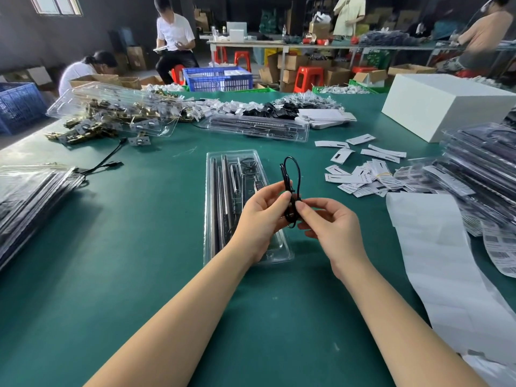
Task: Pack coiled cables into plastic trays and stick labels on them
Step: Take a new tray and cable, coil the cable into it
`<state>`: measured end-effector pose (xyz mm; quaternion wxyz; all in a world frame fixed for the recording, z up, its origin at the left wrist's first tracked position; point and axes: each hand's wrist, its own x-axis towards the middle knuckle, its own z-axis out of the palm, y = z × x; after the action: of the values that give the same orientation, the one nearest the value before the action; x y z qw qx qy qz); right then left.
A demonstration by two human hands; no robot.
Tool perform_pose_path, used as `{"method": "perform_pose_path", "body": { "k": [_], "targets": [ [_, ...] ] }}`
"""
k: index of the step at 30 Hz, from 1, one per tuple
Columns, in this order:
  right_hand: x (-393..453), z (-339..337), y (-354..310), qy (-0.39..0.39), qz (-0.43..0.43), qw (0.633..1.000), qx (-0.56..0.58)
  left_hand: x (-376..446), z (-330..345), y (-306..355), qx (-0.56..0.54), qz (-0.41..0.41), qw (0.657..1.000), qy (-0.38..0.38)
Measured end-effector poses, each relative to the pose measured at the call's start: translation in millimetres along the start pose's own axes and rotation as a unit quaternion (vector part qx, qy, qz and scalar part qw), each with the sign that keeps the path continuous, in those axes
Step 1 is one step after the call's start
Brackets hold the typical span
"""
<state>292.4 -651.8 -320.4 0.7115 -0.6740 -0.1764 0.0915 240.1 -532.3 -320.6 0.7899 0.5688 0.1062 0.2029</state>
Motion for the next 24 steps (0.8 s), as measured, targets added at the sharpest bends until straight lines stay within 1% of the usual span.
{"method": "perform_pose_path", "body": {
  "k": [4,9,11,12,15,18,20,22,24],
  "targets": [
    [1,-1,2,-0.004,-0.010,0.999,-0.034,0,1,1,-0.002,-0.009,1.000,-0.009],
    [3,-4,1,-0.031,-0.040,0.994,-0.098,0,1,5,-0.062,-0.009,0.998,0.008],
    [5,-6,-1,-0.041,-0.033,0.994,-0.101,1,1,5,-0.079,-0.018,0.997,0.013],
    [5,-7,-2,-0.042,-0.016,0.995,-0.086,1,0,4,-0.086,-0.021,0.996,0.011],
    [7,-9,-4,-0.035,0.054,0.998,0.019,1,-2,4,-0.105,-0.021,0.994,-0.003],
    [8,-10,-4,-0.031,0.081,0.994,0.064,1,-5,6,-0.145,-0.023,0.989,-0.007],
    [9,-10,-5,-0.014,0.101,0.988,0.111,1,-7,6,-0.155,-0.026,0.988,-0.008],
    [10,-12,-6,0.015,0.112,0.977,0.183,1,-7,4,-0.128,-0.025,0.991,-0.016],
    [12,-13,-8,0.045,0.102,0.959,0.261,0,-4,1,-0.077,-0.021,0.997,-0.019]
  ]
}}
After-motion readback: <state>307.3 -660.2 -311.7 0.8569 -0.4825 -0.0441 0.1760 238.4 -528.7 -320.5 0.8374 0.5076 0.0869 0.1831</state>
